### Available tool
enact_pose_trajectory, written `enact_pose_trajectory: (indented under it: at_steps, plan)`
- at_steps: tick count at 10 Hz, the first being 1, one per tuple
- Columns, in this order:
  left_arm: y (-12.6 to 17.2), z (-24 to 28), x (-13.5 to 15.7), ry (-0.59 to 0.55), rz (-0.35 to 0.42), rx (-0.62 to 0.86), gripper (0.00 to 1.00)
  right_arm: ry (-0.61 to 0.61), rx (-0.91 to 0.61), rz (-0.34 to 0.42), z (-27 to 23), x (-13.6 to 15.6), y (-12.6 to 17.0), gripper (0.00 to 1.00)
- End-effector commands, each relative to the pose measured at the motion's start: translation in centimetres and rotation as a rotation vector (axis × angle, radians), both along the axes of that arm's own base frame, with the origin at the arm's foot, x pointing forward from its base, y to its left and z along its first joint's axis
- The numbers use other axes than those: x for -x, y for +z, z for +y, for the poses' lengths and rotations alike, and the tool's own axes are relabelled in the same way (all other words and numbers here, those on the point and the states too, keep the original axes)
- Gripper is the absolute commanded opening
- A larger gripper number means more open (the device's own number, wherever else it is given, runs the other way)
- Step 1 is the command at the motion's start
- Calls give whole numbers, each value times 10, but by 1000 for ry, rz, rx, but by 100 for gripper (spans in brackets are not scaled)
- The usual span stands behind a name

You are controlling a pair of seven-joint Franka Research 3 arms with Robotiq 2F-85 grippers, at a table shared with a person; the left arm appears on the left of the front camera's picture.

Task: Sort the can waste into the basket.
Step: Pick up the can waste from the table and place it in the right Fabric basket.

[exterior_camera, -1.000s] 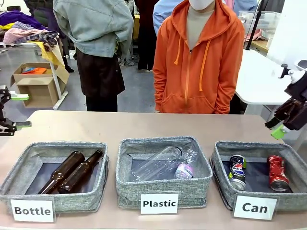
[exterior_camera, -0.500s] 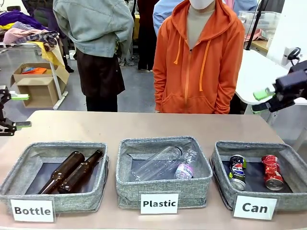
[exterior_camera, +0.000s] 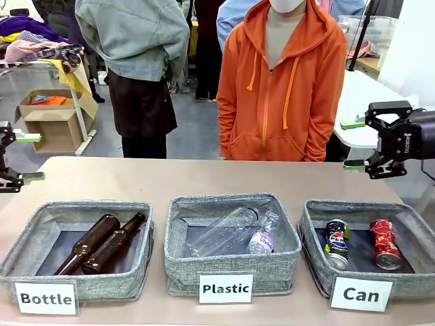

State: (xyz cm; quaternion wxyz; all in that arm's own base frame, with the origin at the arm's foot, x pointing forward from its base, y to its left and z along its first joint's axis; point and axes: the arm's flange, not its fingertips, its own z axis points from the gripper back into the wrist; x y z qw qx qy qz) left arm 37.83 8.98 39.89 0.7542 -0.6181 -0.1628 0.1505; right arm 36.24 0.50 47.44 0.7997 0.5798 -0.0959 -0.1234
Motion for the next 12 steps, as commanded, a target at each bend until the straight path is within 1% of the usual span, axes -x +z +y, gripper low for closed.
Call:
enact_pose_trajectory:
  at_steps: [1,12]
  plan:
    - [1,2,1,-6,-16,10,100,85,-24,-107,-5,3,20,100]
    - [1,2,1,-6,-16,10,100,85,-24,-107,-5,3,20,100]
